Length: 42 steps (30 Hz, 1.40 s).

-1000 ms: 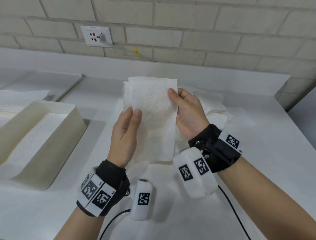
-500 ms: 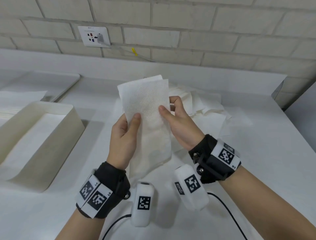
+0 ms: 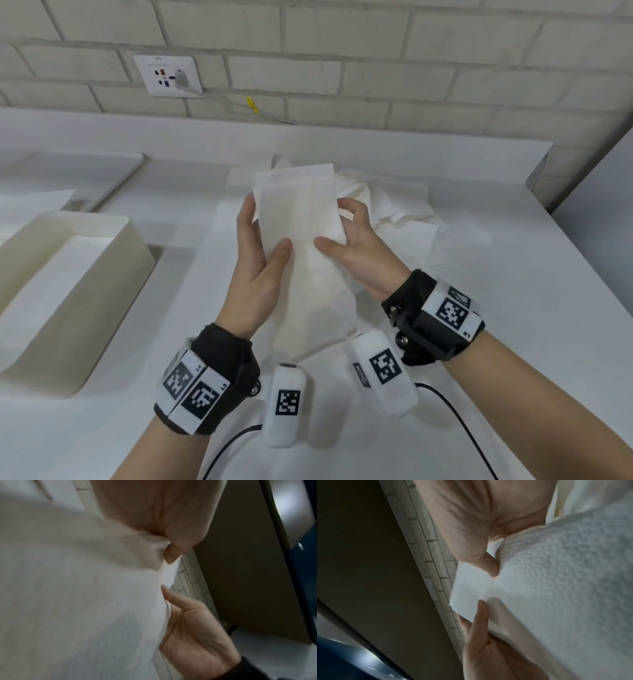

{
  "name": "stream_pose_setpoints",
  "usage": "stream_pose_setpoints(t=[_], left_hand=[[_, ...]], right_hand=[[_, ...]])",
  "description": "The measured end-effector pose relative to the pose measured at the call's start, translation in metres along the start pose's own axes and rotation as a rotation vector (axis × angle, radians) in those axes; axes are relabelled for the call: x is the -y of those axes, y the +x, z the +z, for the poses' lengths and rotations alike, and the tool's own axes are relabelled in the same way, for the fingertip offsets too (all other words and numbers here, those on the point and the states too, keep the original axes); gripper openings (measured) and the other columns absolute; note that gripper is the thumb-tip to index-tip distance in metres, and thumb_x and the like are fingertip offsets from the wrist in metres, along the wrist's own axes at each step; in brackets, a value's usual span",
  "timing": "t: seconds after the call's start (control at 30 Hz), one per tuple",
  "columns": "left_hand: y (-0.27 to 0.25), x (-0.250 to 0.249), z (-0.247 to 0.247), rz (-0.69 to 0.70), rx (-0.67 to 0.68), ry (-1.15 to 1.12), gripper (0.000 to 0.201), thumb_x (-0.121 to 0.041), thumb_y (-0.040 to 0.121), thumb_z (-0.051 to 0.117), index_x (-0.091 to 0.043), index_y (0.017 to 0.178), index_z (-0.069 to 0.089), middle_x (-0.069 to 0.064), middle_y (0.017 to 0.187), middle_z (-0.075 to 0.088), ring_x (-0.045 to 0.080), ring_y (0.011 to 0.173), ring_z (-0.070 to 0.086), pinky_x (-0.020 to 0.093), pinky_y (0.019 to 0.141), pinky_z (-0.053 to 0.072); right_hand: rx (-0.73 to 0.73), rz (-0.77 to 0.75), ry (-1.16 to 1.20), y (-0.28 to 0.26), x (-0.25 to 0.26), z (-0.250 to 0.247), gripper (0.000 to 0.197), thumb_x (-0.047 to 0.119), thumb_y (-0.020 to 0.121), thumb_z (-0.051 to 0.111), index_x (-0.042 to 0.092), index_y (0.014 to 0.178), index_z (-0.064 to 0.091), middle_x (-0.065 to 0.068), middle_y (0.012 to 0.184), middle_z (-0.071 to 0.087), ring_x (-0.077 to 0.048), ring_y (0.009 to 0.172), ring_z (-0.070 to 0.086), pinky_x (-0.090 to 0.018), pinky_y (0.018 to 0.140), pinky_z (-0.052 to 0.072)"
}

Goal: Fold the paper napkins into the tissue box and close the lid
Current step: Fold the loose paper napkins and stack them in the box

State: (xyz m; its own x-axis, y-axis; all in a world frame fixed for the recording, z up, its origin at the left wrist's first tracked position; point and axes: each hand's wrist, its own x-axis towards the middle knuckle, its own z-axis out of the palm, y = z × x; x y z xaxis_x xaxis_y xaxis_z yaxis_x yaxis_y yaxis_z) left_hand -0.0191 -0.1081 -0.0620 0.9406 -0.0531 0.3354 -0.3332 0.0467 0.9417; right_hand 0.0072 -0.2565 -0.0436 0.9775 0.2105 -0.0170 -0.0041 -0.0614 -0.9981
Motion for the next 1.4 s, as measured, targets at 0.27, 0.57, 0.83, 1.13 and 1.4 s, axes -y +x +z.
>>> stream_pose_setpoints(t=[0.27, 0.57, 0.83, 1.13, 1.4], left_hand=[[0.004, 0.002, 0.015, -0.365, -0.030, -0.386, 0.025, -0.011, 0.093, 0.049, -0.010, 0.116, 0.058, 0.001, 0.104, 0.073, 0.018, 0.096, 0.069, 0.025, 0.074, 0.056], [0.007, 0.007, 0.020, -0.408, 0.025, -0.217, 0.019, -0.012, 0.098, 0.045, -0.011, 0.102, 0.064, -0.001, 0.089, 0.074, 0.015, 0.081, 0.070, 0.024, 0.067, 0.056], [0.006, 0.012, 0.016, -0.417, -0.024, -0.102, 0.022, -0.014, 0.099, 0.044, -0.013, 0.090, 0.065, -0.007, 0.072, 0.072, 0.008, 0.065, 0.068, 0.019, 0.057, 0.052], [0.007, 0.015, 0.013, -0.412, -0.160, -0.121, 0.019, -0.015, 0.099, 0.045, -0.015, 0.095, 0.064, -0.003, 0.090, 0.069, 0.014, 0.082, 0.065, 0.026, 0.070, 0.048], [0.006, 0.016, 0.008, -0.400, -0.200, -0.116, 0.017, -0.008, 0.097, 0.046, -0.011, 0.108, 0.059, 0.000, 0.098, 0.067, 0.020, 0.092, 0.063, 0.030, 0.075, 0.049]], right_hand=[[-0.120, -0.167, -0.090, -0.003, -0.002, -0.014, 0.029, 0.004, 0.093, 0.051, 0.030, 0.099, 0.041, -0.007, 0.117, 0.056, -0.017, 0.108, 0.057, -0.044, 0.097, 0.047], [0.095, 0.000, -0.440, -0.014, -0.005, -0.036, 0.027, 0.010, 0.087, 0.061, 0.009, 0.114, 0.054, -0.005, 0.106, 0.066, -0.018, 0.090, 0.065, -0.031, 0.067, 0.056], [0.044, 0.211, -0.691, 0.000, 0.000, -0.083, 0.008, 0.021, 0.090, 0.058, 0.014, 0.093, 0.054, 0.001, 0.087, 0.060, -0.014, 0.076, 0.061, -0.021, 0.060, 0.047], [-0.294, 0.563, -0.746, 0.036, -0.039, -0.144, 0.067, 0.030, 0.087, 0.062, 0.009, 0.139, 0.024, -0.010, 0.120, 0.048, -0.024, 0.099, 0.053, -0.032, 0.081, 0.046], [-0.463, 0.312, -0.606, 0.038, -0.044, -0.135, 0.037, -0.003, 0.083, 0.057, 0.007, 0.118, 0.053, 0.006, 0.080, 0.040, -0.020, 0.074, 0.052, -0.020, 0.052, 0.045]])
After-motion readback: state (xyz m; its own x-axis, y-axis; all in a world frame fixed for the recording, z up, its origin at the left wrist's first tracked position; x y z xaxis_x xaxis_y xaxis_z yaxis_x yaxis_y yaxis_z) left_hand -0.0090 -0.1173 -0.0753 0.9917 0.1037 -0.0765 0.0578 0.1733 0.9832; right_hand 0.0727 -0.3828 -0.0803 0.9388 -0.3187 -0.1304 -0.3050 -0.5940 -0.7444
